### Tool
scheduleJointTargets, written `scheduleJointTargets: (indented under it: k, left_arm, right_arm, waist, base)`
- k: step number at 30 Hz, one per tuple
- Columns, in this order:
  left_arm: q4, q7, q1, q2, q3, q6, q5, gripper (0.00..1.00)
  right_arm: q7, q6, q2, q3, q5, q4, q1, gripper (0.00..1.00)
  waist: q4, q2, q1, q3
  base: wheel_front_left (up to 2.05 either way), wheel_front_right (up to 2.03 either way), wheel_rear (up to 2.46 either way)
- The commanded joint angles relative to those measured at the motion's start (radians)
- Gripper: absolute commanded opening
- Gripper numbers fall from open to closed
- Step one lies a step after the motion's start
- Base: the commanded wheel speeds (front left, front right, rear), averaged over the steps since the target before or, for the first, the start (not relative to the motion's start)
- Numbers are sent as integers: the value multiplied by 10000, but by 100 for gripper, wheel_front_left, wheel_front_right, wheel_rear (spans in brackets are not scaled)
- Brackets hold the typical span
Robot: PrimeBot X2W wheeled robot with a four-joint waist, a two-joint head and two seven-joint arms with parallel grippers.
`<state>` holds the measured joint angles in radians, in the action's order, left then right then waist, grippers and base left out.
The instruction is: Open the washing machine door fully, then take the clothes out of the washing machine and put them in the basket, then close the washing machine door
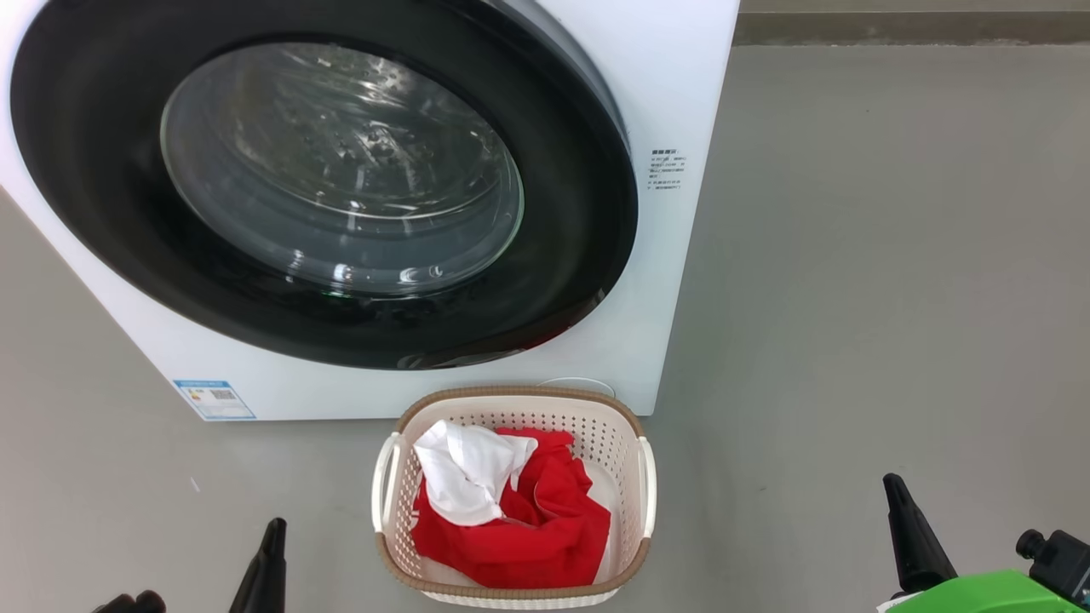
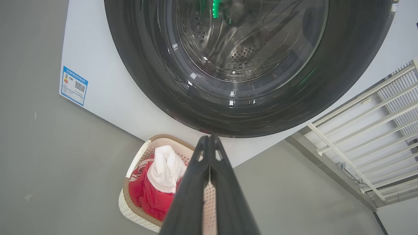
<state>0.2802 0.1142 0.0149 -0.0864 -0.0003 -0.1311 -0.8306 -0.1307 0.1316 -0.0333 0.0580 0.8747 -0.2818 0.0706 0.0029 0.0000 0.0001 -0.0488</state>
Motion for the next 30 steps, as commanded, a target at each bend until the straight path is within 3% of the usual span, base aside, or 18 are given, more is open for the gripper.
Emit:
scheduleJointTargets:
  k: [1,30]
  left_arm:
    - [-254,-70,-396,-87,251,1,-255,0]
    - [-291,-870,-706,54,549,2,-3121,0]
  right_arm:
    - [51,-4,-172,-27,259,274,-506,0]
    - [848,-6,-264,65,3033,318,-976,0]
  waist:
    - [0,0,-1,9]
    - [-11,0,-1,177]
  base:
    - [0,0,0]
    - [0,0,0]
